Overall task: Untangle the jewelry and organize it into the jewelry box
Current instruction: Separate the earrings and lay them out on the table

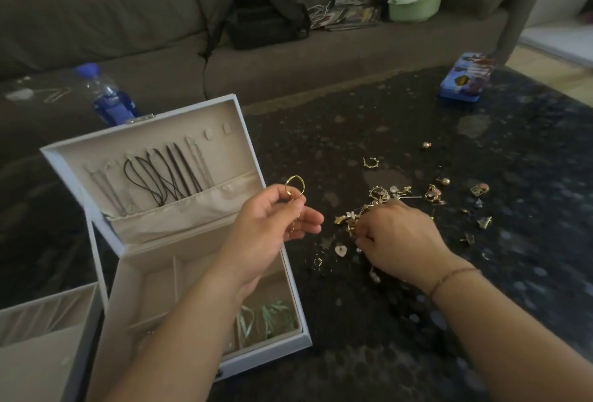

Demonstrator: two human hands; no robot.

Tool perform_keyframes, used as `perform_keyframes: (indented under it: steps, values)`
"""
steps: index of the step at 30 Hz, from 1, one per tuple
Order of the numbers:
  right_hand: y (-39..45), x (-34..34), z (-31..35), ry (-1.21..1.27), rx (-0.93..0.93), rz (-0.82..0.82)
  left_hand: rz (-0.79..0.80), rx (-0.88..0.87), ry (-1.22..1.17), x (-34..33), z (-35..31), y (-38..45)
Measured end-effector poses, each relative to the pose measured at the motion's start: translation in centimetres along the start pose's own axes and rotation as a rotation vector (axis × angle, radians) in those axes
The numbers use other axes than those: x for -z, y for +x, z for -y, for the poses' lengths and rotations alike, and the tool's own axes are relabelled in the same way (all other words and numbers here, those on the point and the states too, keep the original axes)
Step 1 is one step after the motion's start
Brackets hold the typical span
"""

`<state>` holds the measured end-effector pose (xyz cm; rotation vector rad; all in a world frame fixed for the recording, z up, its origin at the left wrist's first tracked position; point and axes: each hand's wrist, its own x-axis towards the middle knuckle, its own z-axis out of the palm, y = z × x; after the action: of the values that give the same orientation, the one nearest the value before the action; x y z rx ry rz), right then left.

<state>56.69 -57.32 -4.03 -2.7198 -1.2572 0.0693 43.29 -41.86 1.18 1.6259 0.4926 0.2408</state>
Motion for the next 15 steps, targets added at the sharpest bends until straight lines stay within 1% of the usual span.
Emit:
perform_keyframes:
  steps: [3,5,9,11,13,15]
  values:
    - [-0.7,0.9,-1.0,0.019,0.031,0.14,-0.033,-0.007,0.019,-0.3,0.0,0.1]
    - [-1.1,0.9,-1.5,0.048,0.01,0.153,-0.053,-0.007,0.05,-0.6,0.0,0.3]
    - [-0.9,0.8,-1.9,0.126,-0.061,0.061,-0.086,0.006,0.088,-0.9,0.2,0.3]
    - [-0.7,1.0,-2.3,0.161,-0.097,-0.02,-0.085,0.01,0.093,-1.0,0.2,0.1]
    - [-0.5,0.9,-2.5,0.177,-0.089,-0.069,-0.078,0.012,0.09,-1.1,0.1,0.0]
    - [-0.5,0.5,-2.3,0.17,-0.051,-0.078,-0.077,0.002,0.079,-1.2,-0.1,0.1]
